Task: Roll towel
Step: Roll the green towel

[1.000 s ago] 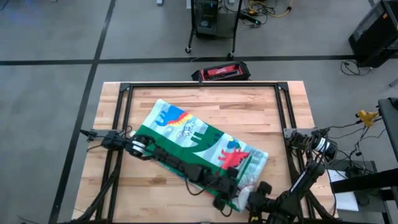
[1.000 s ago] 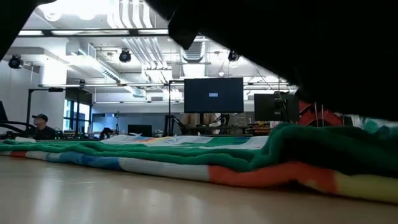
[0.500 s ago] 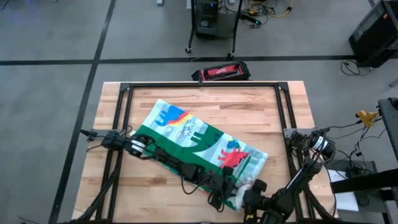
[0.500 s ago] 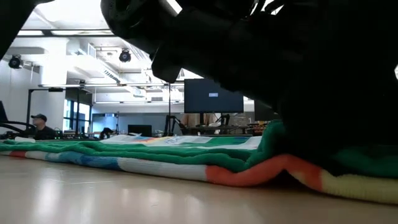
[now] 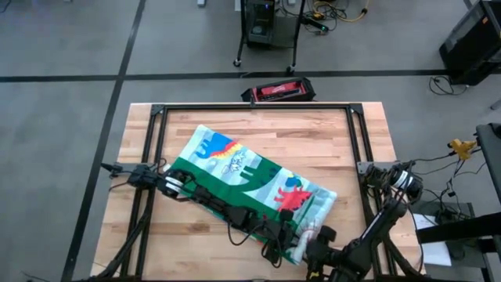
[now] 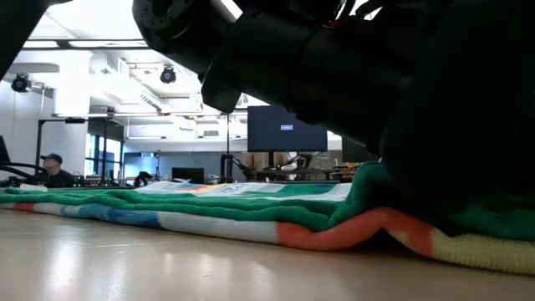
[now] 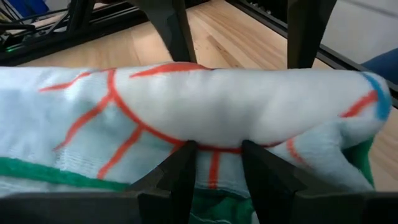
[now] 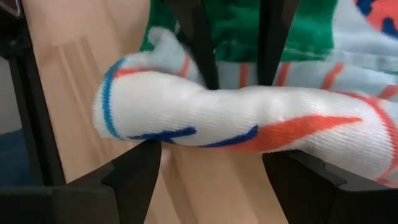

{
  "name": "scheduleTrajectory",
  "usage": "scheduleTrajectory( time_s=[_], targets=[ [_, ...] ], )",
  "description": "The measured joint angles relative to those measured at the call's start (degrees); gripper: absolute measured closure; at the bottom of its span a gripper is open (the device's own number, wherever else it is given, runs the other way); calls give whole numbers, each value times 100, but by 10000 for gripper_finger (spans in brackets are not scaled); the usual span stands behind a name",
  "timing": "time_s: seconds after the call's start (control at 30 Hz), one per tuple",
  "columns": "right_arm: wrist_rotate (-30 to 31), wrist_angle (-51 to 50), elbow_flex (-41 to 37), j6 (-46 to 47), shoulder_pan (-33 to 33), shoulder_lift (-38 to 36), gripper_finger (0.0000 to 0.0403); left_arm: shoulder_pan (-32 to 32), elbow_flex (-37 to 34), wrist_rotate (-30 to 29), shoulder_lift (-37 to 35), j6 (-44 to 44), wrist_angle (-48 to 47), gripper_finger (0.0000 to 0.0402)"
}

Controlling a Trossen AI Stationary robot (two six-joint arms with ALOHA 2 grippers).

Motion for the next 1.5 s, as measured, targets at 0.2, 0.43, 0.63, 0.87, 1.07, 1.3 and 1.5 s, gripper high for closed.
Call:
scheduleTrajectory(
  time_s=[0.2,0.43,0.63,0.87,1.07,1.3,1.5],
  targets=[
    [-517,10,-70,316,151,100,122,2,0,-3,3,-11,13,283],
    [-251,160,-113,406,14,290,122,4,0,-7,3,-13,15,283],
    [-103,454,-71,68,-202,308,132,4,-2,-7,3,-15,11,283],
    [441,433,-10,-40,-193,111,136,4,-2,-14,3,-15,5,283],
    [265,391,-34,84,-171,102,129,4,-2,-12,-25,11,-10,283],
    [121,383,-76,95,-123,102,128,-2,-2,-14,-373,258,-297,283],
    [72,428,-91,95,-123,129,137,-40,13,-22,-512,244,-275,283]
  ],
)
